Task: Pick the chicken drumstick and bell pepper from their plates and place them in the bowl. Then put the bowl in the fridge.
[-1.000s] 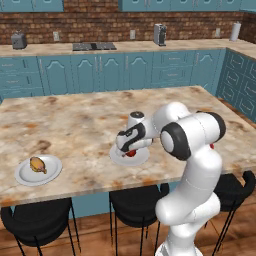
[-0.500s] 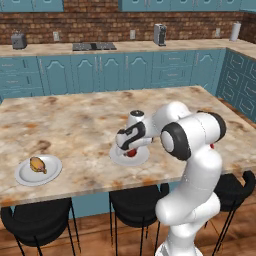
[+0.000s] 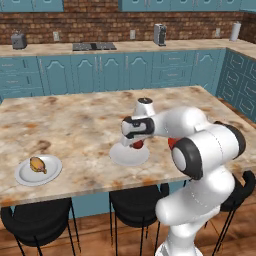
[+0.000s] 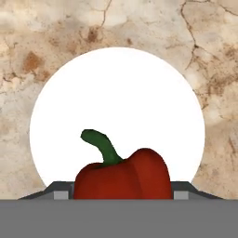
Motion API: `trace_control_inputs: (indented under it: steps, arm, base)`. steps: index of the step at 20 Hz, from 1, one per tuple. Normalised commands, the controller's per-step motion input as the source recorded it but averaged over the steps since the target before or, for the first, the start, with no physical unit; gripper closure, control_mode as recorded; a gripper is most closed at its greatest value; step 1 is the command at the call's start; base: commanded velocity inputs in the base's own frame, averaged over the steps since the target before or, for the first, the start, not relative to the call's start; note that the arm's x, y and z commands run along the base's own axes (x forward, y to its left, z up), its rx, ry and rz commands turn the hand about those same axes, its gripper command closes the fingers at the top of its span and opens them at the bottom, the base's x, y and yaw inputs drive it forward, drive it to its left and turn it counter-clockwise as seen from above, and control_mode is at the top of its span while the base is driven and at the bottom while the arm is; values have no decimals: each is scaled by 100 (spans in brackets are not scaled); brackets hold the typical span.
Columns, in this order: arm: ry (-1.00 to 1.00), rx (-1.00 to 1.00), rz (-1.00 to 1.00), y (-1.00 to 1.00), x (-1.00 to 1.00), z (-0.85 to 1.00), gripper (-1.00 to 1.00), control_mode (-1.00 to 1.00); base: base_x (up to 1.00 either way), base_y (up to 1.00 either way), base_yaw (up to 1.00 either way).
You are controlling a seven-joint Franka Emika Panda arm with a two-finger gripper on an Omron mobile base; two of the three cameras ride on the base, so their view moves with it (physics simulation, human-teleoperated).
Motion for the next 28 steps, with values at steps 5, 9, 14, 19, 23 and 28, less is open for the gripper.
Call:
trace_control_inputs:
  steps: [5, 9, 14, 19, 23, 28]
  arm:
    - [-1, 0, -19, -45, -22, 51, 100, -100]
    - [-5, 0, -26, -59, -16, 30, 100, -100]
    - [-5, -1, -25, -67, -8, 14, 100, -100]
    - [0, 0, -24, -74, -3, 2, 100, -100]
    - [0, 0, -13, -79, 3, -1, 100, -100]
    - [1, 5, -8, -80, 2, -20, 100, -100]
  base:
    - [0, 0, 0]
    - [0, 0, 0]
    - [0, 0, 0]
    - [0, 0, 0]
    - [0, 0, 0]
    - [0, 0, 0]
